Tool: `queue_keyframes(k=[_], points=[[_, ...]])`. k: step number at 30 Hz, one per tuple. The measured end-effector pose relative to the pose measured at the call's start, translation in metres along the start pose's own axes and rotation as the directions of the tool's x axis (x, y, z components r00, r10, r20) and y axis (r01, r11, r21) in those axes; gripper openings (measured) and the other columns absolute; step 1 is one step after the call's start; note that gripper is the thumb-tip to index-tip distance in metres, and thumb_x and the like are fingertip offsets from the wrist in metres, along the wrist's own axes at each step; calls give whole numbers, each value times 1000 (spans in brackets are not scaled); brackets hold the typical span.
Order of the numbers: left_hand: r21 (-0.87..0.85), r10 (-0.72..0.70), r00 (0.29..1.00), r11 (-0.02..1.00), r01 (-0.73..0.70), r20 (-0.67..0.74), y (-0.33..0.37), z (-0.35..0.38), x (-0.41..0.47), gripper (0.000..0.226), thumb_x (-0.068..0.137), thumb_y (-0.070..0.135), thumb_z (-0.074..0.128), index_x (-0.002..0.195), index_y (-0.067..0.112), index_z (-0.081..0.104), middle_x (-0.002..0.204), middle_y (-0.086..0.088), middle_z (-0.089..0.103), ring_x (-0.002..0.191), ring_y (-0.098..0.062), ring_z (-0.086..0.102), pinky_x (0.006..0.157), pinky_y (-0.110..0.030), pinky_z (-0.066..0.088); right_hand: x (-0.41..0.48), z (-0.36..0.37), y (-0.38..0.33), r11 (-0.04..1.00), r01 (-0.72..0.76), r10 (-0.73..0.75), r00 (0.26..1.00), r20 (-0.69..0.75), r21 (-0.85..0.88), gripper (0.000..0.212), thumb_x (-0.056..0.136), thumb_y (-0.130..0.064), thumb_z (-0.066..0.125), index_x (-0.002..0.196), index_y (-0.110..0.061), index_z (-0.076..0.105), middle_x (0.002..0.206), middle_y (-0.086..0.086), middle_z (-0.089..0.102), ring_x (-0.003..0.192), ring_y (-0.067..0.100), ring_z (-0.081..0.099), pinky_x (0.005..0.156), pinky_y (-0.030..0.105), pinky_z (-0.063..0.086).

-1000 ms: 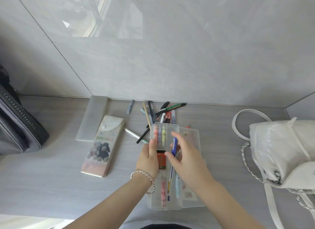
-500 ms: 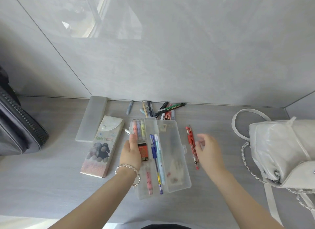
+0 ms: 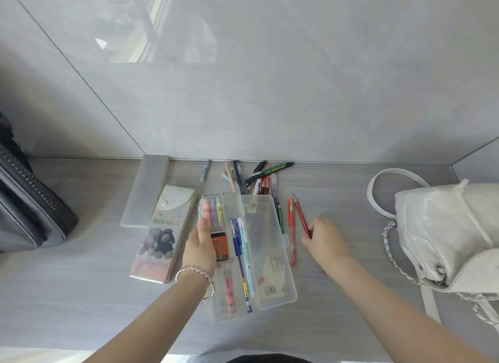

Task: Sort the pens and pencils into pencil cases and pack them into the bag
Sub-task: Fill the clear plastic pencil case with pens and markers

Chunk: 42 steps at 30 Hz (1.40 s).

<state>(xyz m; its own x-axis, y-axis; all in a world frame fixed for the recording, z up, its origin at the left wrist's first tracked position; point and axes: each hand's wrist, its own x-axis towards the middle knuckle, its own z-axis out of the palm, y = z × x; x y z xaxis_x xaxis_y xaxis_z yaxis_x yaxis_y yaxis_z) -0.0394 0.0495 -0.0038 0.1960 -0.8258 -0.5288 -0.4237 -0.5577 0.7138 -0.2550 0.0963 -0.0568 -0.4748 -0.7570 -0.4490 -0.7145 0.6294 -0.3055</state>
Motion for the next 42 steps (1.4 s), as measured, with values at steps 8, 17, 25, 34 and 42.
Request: queue_keyframes(k=[8,17,25,34,42], points=[[-3,-25,1000,1000,25,12,1,-3,0,42,97,46,21,80,18,48,72,-1,52,65,-12,48,57,-27,35,-2,11,-32,999,39,-39,999,-23,14,24,93,-30,50,92,-7,57,92,8,62,81,27,58,62,28,41],[11,-5,1000,1000,5,11,4,-3,0,53,97,45,19,109,7,54,73,1,51,65,-8,47,55,-24,33,-17,-25,-52,864,64,-4,993,-121,499,8,81,-17,60,74,-13,60,67,1,62,54,11,53,46,15,40],[-70,18,1000,997,-18,5,17,8,-12,40,97,44,22,95,14,48,79,1,52,76,-18,48,70,-29,34,-88,-25,-87,823,255,-361,925,121,508,31,84,-25,64,112,-22,51,69,-4,63,57,6,61,62,20,54],[-72,51,989,997,-42,138,15,14,-11,53,94,51,25,100,12,61,89,-10,66,82,-22,63,79,-39,52,-52,-19,-79,827,552,-522,825,-218,110,38,91,-40,46,123,-23,57,127,2,42,119,15,33,102,29,32],[-45,13,979,999,-3,205,10,10,1,52,93,52,26,103,14,59,89,-9,66,85,-26,63,87,-44,52,-42,-17,-79,826,537,-540,841,-31,170,28,89,-39,53,113,-28,60,143,-1,25,135,16,16,114,34,18]])
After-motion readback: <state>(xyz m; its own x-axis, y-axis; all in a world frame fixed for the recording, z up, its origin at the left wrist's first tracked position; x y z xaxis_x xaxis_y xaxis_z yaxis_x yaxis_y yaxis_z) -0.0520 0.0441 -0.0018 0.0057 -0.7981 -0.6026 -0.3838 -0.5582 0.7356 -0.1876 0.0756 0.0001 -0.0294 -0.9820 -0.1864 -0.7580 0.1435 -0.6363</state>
